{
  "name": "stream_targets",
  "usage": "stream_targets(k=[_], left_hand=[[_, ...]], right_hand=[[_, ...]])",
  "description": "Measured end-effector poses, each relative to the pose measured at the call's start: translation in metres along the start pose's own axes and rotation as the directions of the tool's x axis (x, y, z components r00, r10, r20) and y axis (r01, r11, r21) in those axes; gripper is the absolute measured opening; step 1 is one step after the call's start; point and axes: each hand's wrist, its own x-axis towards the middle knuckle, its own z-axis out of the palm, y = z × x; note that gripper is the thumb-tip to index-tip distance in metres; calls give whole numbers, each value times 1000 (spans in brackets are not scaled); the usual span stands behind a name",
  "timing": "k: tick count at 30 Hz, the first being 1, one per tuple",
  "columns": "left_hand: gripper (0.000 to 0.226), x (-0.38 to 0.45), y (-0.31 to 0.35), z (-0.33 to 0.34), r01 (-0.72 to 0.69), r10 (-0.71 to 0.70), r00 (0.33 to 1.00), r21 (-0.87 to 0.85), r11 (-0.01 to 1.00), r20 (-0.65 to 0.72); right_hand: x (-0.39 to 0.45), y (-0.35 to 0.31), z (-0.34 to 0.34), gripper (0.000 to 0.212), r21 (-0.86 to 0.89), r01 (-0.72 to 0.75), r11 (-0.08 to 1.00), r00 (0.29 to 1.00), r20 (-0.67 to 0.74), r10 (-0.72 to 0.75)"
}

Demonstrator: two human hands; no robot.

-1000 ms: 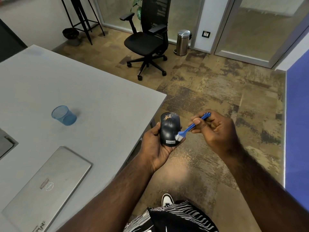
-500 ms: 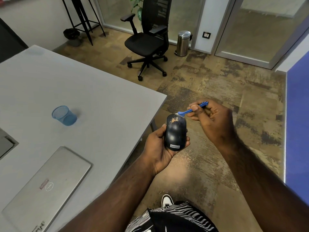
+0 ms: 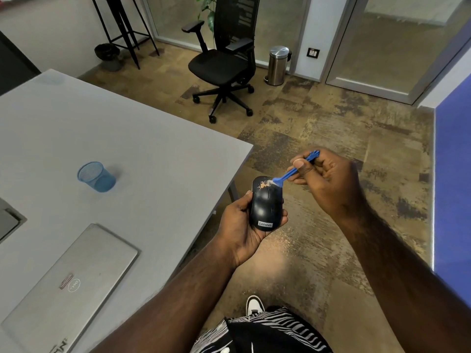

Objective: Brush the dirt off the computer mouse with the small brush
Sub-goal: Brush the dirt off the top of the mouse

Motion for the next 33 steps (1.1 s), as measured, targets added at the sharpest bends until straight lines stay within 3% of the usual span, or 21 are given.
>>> stream_targets(k=[7, 12, 20, 24, 27, 30, 33], left_hand=[[50, -2, 3, 1, 5, -5, 1000, -7, 1000, -18], [52, 0, 4, 2, -12, 12, 999, 12, 1000, -35], [50, -2, 0, 2, 12, -11, 1000, 21, 1000, -21], [49, -2, 2, 0, 7, -6, 1000, 11, 1000, -25], [48, -1, 3, 0, 5, -5, 1000, 12, 1000, -28], [49, -1, 2, 0, 12, -11, 999, 31, 999, -31], [48, -1, 3, 0, 3, -2, 1000, 42, 999, -27]], right_hand=[[2, -6, -1, 10, -36, 3, 999, 997, -76, -6], [-7, -18, 8, 11, 26, 54, 998, 998, 39, -55], [5, -9, 16, 17, -244, 15, 970, 999, -44, -27], [5, -15, 14, 28, -130, 48, 990, 999, -8, -49], [2, -13, 17, 23, -119, 76, 990, 995, 70, -68], [6, -5, 16, 17, -239, 48, 970, 999, 11, -47], [6, -5, 12, 17, -126, 23, 992, 1000, -3, -23]])
